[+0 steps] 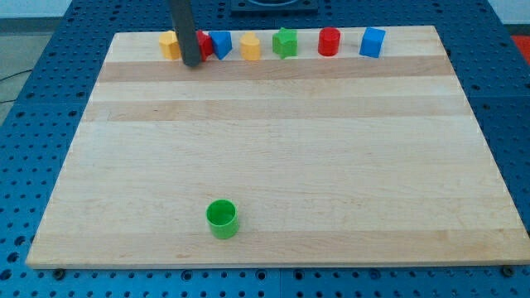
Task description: Move the arm to the bottom center of the board
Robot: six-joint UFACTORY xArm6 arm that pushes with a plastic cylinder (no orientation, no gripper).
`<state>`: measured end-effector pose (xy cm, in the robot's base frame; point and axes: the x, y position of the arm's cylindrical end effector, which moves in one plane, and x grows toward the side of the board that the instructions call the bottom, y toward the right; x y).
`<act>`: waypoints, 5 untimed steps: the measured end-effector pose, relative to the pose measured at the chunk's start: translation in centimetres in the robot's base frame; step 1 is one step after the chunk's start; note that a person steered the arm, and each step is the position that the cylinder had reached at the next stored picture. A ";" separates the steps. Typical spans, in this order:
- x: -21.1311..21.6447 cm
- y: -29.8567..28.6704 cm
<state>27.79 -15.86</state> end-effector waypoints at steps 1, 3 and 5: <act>2.6 0.2; 8.5 16.3; 8.7 18.2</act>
<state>36.44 2.30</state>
